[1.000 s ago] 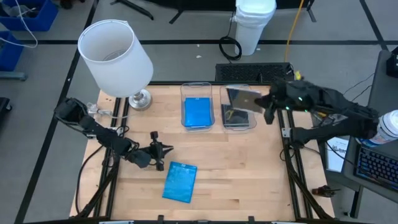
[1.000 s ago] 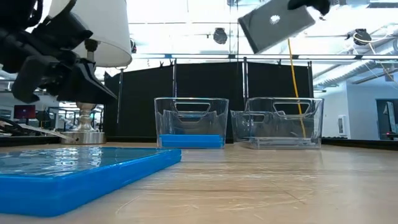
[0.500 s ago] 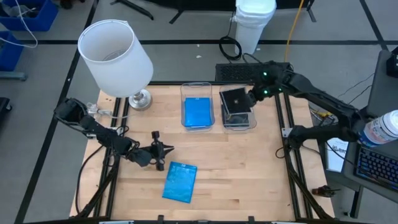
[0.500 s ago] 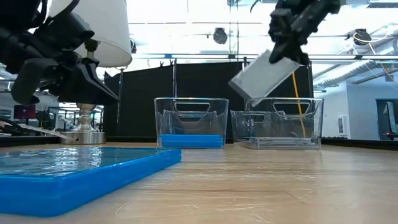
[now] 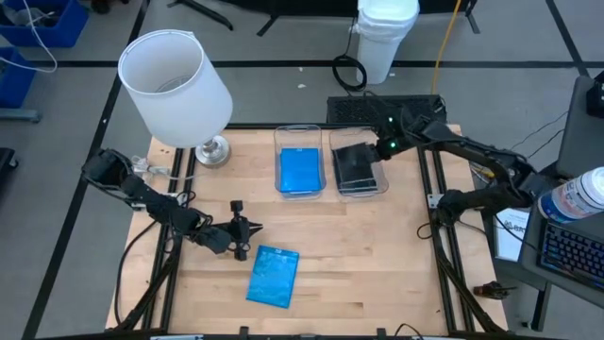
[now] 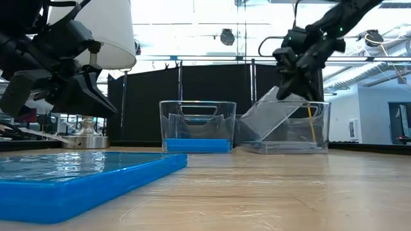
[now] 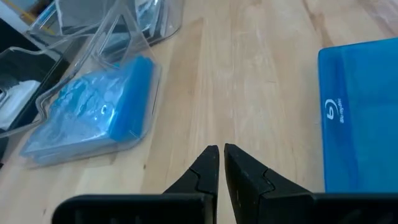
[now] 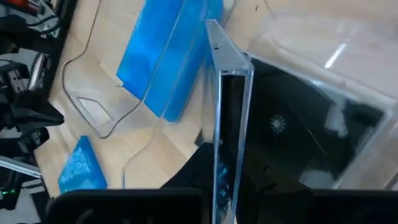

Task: Pick & place jewel cases by type
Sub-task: Put the black CD case into the right transparent bin, then adjust the right transparent bin

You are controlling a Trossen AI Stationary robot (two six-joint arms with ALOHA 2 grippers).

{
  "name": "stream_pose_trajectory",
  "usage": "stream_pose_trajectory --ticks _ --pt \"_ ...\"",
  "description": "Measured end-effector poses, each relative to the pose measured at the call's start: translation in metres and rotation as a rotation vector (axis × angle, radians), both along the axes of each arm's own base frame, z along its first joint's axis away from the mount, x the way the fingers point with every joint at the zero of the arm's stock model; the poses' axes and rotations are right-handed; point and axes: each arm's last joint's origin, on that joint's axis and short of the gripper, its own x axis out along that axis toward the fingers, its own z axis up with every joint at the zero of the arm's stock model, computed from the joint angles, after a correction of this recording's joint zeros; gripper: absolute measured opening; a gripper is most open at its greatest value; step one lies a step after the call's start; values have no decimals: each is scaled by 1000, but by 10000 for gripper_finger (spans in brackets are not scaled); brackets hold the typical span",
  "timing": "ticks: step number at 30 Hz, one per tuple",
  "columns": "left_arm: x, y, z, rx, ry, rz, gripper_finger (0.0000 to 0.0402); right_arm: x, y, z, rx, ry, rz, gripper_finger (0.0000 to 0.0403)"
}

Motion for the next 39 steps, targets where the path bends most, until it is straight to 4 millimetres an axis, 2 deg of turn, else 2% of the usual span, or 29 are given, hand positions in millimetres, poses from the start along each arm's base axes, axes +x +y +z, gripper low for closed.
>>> stream_pose_trajectory --ticks 4,8,13,23,29,34,39 --pt "0 0 0 0 2 -1 35 -3 -1 -20 45 0 -27 25" --pt "0 0 0 0 2 -2 35 -8 -1 -29 46 36 -28 51" --pt "0 0 0 -1 2 -2 35 -10 1 -29 -34 47 54 84" --pt "0 0 0 1 1 0 35 -7 -4 -27 -191 58 100 188" --pt "0 1 0 8 -3 11 35 -5 -7 -25 -291 46 144 228" --pt "0 1 0 9 -3 12 35 -5 -11 -10 -460 106 171 244" --pt "0 1 0 9 -3 12 35 -3 -10 23 -574 53 239 244"
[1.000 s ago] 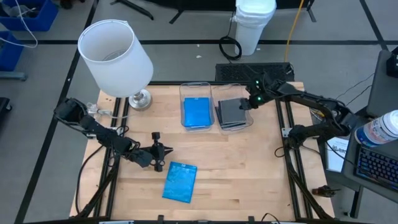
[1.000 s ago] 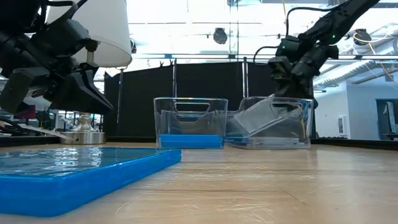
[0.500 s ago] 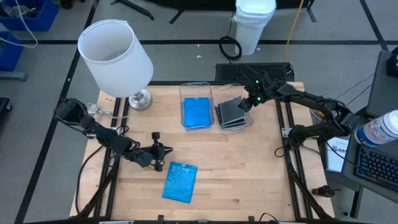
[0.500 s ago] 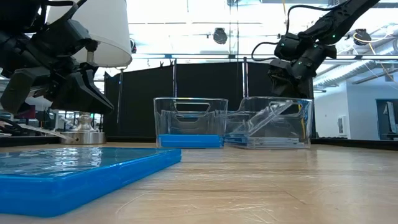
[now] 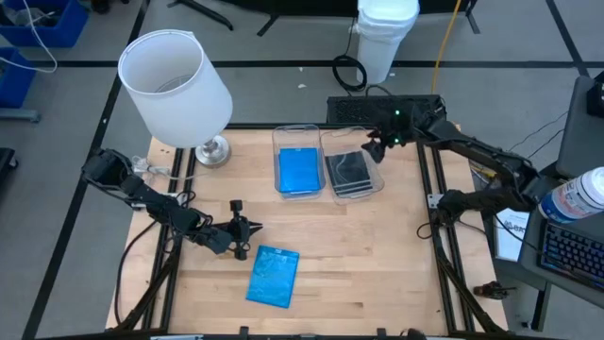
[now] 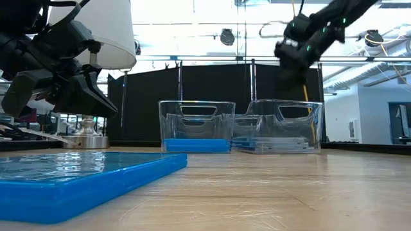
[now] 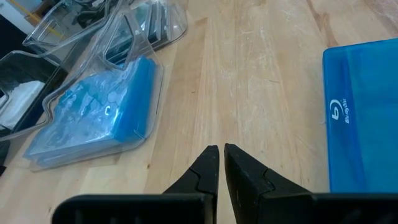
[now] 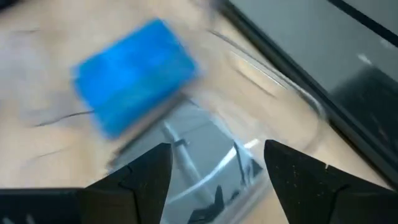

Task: Pick & place jewel cases by type
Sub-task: Adjust the right transparent bin

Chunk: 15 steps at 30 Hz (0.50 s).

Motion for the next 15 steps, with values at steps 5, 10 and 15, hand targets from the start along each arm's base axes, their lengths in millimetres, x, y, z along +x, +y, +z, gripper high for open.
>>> stream_pose_trajectory --ticks 5,10,15 --pt "1 0 1 -6 -11 0 35 8 44 26 -62 39 483 244" --pt "7 0 9 -43 -107 24 35 29 96 24 -273 279 482 240" --pt "12 5 15 -62 -165 48 35 48 138 18 -340 316 603 228"
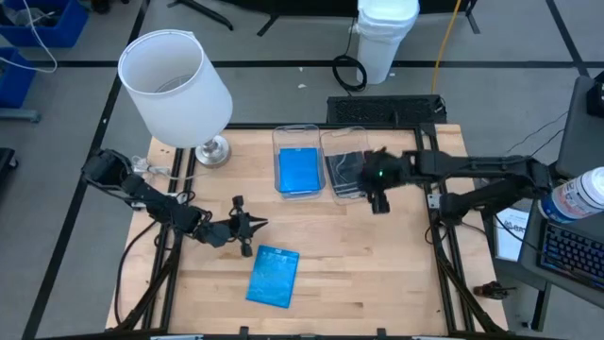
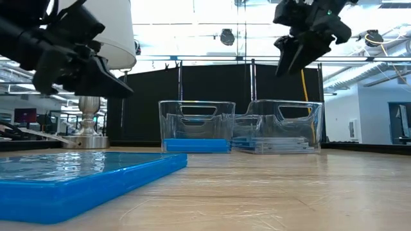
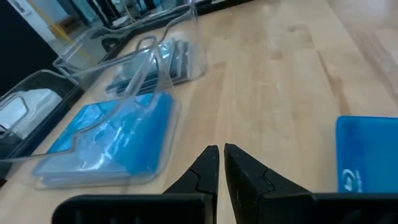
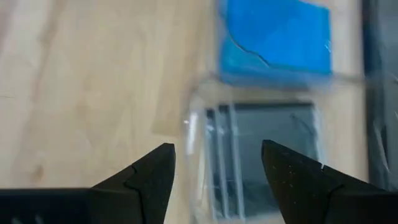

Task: Pick & place jewel cases by type
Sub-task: Adjust the right transparent bin

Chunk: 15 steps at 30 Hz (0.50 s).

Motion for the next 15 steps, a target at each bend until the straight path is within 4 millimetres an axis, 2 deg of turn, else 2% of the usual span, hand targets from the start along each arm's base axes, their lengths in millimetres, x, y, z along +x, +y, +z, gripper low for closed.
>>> stream_pose_trajectory --ticks 3,6,15 --pt "2 5 0 10 1 13 35 5 12 -3 -33 13 23 219" --pt "4 9 0 -7 4 17 35 8 13 -7 -43 35 -5 209" --pt "6 12 0 -127 -19 17 35 16 14 -37 95 129 -19 202"
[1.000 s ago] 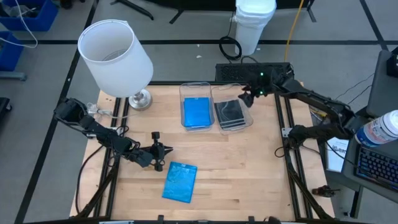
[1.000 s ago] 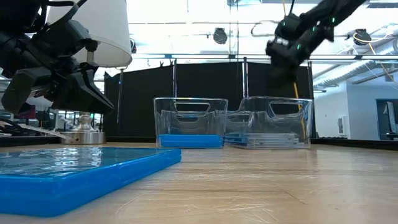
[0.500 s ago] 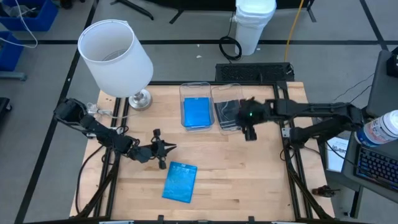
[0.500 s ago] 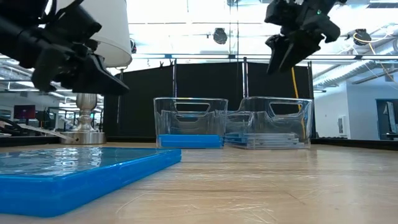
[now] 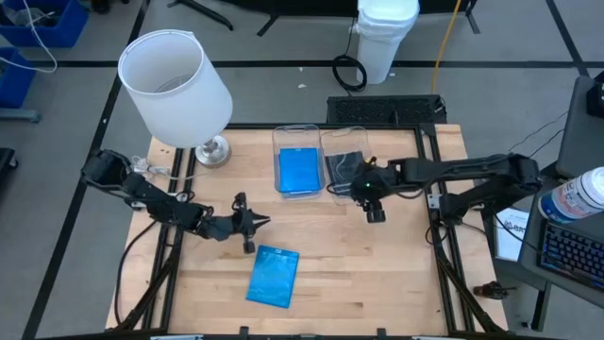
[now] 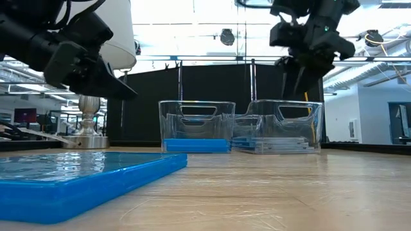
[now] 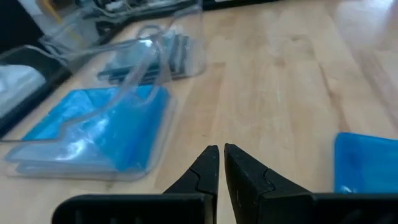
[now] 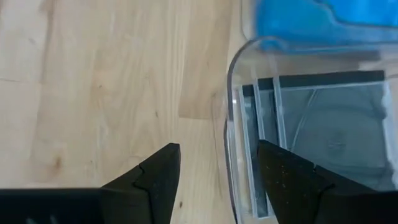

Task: Pick & place jewel cases by type
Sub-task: Adjust the right transparent bin

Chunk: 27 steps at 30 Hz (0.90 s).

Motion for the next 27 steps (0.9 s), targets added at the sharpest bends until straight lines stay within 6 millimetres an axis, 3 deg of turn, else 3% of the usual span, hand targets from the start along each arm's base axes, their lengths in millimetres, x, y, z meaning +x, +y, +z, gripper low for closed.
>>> stream_pose_trajectory --ticks 9,16,27 --pt "0 -2 -1 -16 17 -50 35 3 -8 -27 40 84 -108 181" --pt "0 -2 -2 8 28 -59 35 4 -14 -41 55 128 -159 122" --pt "0 -2 0 30 19 -70 35 8 -15 -40 106 71 -281 7"
